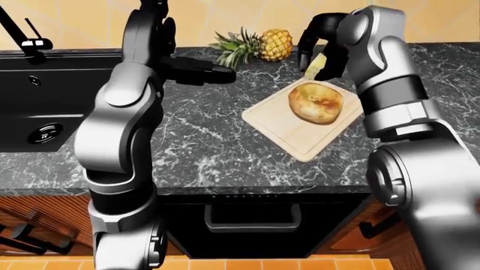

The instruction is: Pick up the wedge of cheese and place it on the slice of bread to prepare a simple cheese on bread dish.

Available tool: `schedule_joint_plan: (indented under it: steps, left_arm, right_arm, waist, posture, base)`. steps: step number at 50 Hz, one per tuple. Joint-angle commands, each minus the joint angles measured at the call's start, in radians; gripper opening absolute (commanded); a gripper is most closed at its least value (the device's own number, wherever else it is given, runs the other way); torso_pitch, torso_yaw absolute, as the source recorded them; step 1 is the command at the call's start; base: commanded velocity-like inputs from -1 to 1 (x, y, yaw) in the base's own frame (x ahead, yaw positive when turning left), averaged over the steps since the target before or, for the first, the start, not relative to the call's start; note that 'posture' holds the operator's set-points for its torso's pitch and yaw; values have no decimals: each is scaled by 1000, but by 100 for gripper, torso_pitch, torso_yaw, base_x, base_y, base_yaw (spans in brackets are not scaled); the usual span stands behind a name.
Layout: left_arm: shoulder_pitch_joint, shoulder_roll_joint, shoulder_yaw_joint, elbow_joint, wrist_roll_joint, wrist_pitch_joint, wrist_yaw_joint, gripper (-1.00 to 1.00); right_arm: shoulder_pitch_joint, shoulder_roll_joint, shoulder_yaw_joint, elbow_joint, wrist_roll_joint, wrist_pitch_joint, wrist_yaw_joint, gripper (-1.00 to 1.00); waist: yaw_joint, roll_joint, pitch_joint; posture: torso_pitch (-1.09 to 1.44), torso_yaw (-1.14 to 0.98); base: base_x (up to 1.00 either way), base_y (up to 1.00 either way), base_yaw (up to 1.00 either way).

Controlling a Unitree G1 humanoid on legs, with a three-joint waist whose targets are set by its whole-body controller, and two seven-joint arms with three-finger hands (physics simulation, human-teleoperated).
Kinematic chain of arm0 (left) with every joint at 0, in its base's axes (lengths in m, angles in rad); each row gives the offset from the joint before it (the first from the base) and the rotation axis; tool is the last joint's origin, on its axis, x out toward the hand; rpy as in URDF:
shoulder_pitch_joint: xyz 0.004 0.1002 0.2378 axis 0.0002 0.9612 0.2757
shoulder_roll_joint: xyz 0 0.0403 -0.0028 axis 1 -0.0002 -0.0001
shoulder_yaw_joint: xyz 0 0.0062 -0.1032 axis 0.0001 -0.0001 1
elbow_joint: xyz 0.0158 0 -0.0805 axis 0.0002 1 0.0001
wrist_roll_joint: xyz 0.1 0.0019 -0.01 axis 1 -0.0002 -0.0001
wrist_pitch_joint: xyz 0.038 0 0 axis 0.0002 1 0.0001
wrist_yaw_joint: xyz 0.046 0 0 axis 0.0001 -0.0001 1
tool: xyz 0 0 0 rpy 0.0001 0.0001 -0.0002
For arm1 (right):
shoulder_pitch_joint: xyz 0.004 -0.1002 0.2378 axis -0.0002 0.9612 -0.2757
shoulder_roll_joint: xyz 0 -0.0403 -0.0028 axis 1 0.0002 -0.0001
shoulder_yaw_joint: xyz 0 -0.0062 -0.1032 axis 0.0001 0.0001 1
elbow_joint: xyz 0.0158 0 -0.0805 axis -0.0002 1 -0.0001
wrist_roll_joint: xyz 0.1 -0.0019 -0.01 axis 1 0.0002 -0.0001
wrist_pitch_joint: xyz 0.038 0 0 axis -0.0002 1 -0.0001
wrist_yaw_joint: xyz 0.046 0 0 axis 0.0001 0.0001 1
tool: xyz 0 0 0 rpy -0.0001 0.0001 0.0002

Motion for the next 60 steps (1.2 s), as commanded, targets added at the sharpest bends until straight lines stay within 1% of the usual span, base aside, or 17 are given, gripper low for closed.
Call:
schedule_joint_plan:
  steps: [1,8,18,27,40,42,43,44,45,46,48,49,50,60]
  left_arm:
    - [-32,9,8,-25,5,-33,3,100]
    - [-30,10,12,-30,4,-29,1,100]
    - [-28,11,11,-38,2,-23,3,100]
    - [-28,7,9,-46,2,-17,5,100]
    - [-33,3,5,-42,6,-16,5,100]
    - [-34,3,5,-41,6,-15,4,100]
    - [-35,3,5,-42,6,-14,4,100]
    - [-36,3,5,-42,6,-13,4,100]
    - [-37,4,5,-41,6,-13,4,100]
    - [-39,4,6,-42,6,-12,3,100]
    - [-39,5,7,-44,6,-9,3,100]
    - [-40,4,7,-45,6,-7,4,100]
    - [-41,4,6,-46,6,-7,4,100]
    - [-40,3,5,-46,7,-8,4,100]
  right_arm:
    - [-40,-9,-5,-37,2,-3,-19,-100]
    - [-28,-8,1,-61,-4,4,-7,-100]
    - [-26,-22,-4,-53,-11,2,-10,-100]
    - [-9,-25,-6,-89,-15,8,15,-100]
    - [1,-23,-11,-90,-12,8,13,-100]
    - [0,-23,-9,-92,-13,9,15,-91]
    - [2,-22,-9,-95,-14,10,15,-70]
    - [3,-23,-9,-96,-14,10,16,-55]
    - [1,-24,-9,-96,-14,10,17,-46]
    - [0,-24,-9,-94,-15,10,18,-29]
    - [0,-24,-8,-97,-16,11,20,42]
    - [-3,-24,-8,-96,-17,12,22,83]
    - [-4,-24,-8,-96,-18,12,23,100]
    - [2,-25,-10,-99,-18,12,22,100]
  waist:
    - [0,-1,-33]
    - [1,-1,-35]
    - [1,-2,-35]
    - [0,-2,-35]
    - [1,-4,-35]
    - [1,-4,-35]
    - [1,-4,-35]
    - [1,-4,-35]
    - [1,-4,-34]
    - [1,-4,-34]
    - [1,-4,-34]
    - [1,-4,-34]
    - [1,-4,-34]
    - [1,-4,-34]
  posture:
    - [0,0]
    - [0,0]
    - [0,0]
    - [0,0]
    - [0,0]
    - [0,0]
    - [0,0]
    - [0,0]
    - [0,0]
    - [0,0]
    - [0,0]
    - [0,0]
    - [0,0]
    - [0,0]
  base:
    - [0,0,0]
    - [0,0,0]
    - [0,0,0]
    - [0,0,0]
    - [0,0,0]
    - [0,0,0]
    - [0,0,0]
    - [0,0,0]
    - [0,0,0]
    - [0,0,0]
    - [0,0,0]
    - [0,0,0]
    - [0,0,0]
    - [0,0,0]
